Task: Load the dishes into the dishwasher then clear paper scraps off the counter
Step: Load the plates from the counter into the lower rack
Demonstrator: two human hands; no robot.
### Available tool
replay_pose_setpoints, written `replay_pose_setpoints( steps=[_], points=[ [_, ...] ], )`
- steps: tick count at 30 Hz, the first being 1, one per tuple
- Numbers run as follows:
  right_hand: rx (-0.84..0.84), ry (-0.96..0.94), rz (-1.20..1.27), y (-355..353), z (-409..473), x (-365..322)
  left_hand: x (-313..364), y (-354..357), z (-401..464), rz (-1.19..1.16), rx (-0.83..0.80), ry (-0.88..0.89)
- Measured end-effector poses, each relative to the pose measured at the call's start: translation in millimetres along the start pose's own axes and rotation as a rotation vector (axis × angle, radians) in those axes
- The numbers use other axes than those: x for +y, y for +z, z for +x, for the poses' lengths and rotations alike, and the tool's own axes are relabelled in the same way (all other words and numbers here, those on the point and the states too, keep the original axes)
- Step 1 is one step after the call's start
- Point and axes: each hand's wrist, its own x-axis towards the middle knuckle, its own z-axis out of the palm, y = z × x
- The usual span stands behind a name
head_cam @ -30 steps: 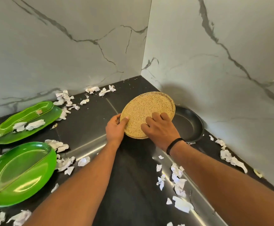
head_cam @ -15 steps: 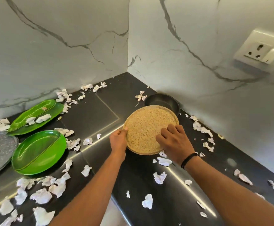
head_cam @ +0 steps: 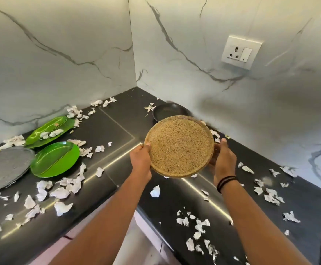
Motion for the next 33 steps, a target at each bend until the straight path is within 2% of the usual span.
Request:
replay_pose_setpoints(
  steps=[3, 7, 11, 17, 20, 29, 33],
  points=[
    [-0.093, 0.064, -0.008, -18.4, -20.3, -0.6, -3.6, -0.5, -35.5, 0.048, -0.002, 0.027],
    [-0.094, 0.024, -0.042, -39.6, -42.9, -0.3, -5.2, -6.6, -70.0, 0.116, 0.015, 0.023],
    [-0.055, 0.021, -0.063, -70.3, -60.8, 7.8, -6.5, -1.6, -100.2, 0.191, -0.043, 0.036],
    [0.089, -0.016, -0.09, -140.0, -80.1, 8.5, -33.1, 35.5, -133.5, 0.298, -0.188, 0.042],
    [0.196, -0.05, -0.139, -184.2, -83.9, 3.9, -55.2, 66.1, -138.1, 0.442, -0.272, 0.092],
    [0.616, -0.059, -0.098, -313.4, -131.8, -2.6, -133.3, 151.9, -211.1, 0.523, -0.647, -0.117],
    [0.781, -0.012, 0.004, -353.0, -168.0, 6.1, -176.7, 172.7, -241.8, 0.655, -0.79, -0.111]
  ],
)
